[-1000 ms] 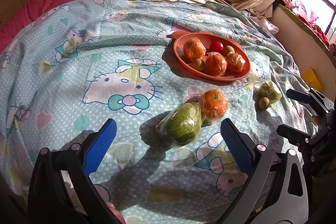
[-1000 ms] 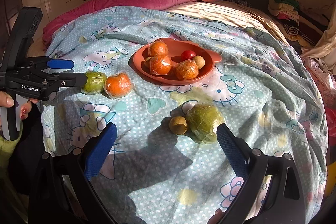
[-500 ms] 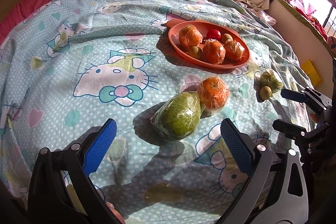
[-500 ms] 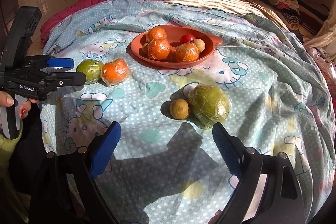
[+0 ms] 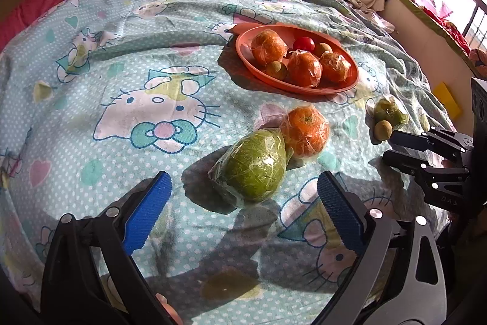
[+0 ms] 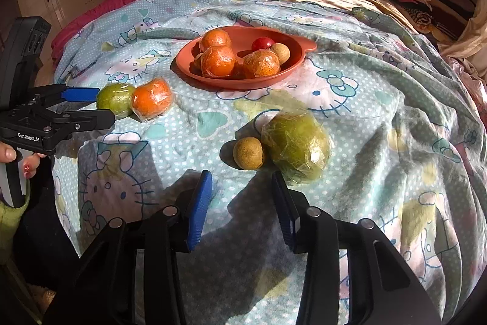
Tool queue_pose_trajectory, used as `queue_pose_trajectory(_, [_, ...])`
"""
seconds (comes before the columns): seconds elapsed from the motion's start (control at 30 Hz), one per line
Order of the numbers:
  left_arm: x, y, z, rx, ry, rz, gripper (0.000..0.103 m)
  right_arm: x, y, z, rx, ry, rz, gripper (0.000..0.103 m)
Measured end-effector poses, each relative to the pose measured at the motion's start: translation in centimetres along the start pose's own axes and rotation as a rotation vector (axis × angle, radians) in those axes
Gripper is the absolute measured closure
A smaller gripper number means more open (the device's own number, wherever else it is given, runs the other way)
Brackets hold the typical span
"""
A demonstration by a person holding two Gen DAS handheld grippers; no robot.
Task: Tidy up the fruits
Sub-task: 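Move the left tool toward the green bagged fruit and the right tool toward a brown fruit, then grasp the green bagged fruit with the left tool while the right tool grasps a brown fruit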
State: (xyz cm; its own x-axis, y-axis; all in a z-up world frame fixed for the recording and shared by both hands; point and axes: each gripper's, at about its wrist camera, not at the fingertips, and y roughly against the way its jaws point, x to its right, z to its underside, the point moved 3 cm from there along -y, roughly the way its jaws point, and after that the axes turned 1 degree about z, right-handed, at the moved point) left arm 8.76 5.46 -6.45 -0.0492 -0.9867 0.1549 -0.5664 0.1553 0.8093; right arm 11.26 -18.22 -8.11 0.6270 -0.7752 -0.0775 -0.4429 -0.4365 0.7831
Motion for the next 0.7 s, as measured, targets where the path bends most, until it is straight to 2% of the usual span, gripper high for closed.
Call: queue_pose_trajectory(0.7, [-0.2, -0.3, -0.3, 0.022, 0.009, 0.042, 0.037, -0.4, -1.9, -2.1, 0.027, 0.022, 0.016, 0.077])
